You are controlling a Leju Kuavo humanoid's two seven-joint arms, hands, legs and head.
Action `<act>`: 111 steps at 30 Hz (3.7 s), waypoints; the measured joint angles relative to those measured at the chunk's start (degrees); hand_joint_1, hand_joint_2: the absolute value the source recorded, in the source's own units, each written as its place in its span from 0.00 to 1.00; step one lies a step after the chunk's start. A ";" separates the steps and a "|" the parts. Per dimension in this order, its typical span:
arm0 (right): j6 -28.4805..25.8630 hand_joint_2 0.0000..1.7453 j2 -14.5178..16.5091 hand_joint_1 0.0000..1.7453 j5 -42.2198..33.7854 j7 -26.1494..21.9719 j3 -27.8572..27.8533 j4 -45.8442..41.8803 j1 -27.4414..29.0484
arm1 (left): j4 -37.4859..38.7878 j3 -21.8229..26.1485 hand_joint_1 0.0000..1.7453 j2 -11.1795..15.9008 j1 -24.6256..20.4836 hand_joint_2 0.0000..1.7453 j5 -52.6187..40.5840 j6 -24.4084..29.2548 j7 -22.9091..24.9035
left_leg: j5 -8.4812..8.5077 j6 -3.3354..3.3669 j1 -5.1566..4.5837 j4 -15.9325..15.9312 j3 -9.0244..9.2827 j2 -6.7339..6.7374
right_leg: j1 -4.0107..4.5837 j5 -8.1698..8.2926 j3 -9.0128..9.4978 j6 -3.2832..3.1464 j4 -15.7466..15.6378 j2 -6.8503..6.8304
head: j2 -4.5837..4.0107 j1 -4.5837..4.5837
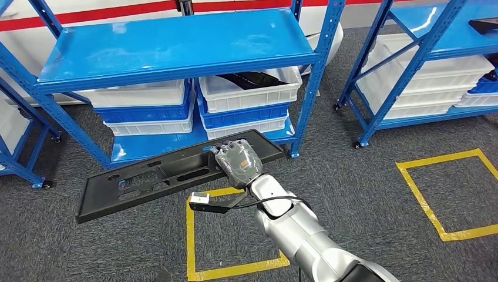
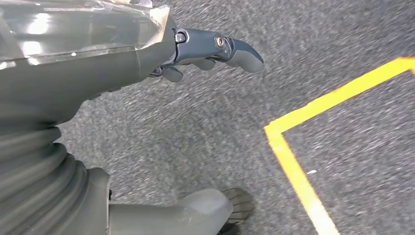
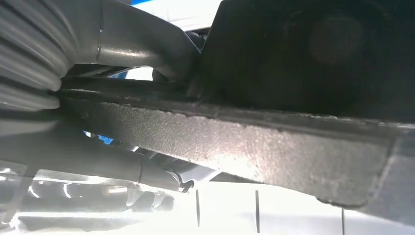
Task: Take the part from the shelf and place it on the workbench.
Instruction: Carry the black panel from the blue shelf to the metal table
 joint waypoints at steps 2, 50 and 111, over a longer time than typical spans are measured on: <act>0.05 1.00 0.32 1.00 0.04 -0.02 0.01 -0.01 -0.12 | -0.02 0.01 0.00 0.02 0.00 1.00 0.09 0.08 0.00 | 1.23 -0.82 0.11 0.66 -1.85 0.01 | -0.42 0.41 6.68 0.90 -7.33 -0.01 | 0.00 0.12; 0.64 1.00 2.73 1.00 -0.13 -0.21 0.03 0.51 -0.52 | -0.02 1.04 0.00 0.58 1.13 1.00 0.68 0.21 -0.99 | -7.64 -5.94 2.47 3.96 6.35 -1.22 | -0.02 6.79 3.27 -1.53 -15.11 -0.78 | 0.00 -0.83; 0.86 1.00 4.07 1.00 -4.21 -1.29 -2.58 2.56 -0.29 | 0.07 2.49 0.00 1.10 2.11 1.00 0.37 0.81 -1.49 | -4.54 -3.15 1.23 3.27 3.06 -4.19 | 1.02 1.36 9.37 -4.00 -16.57 3.50 | 0.00 0.02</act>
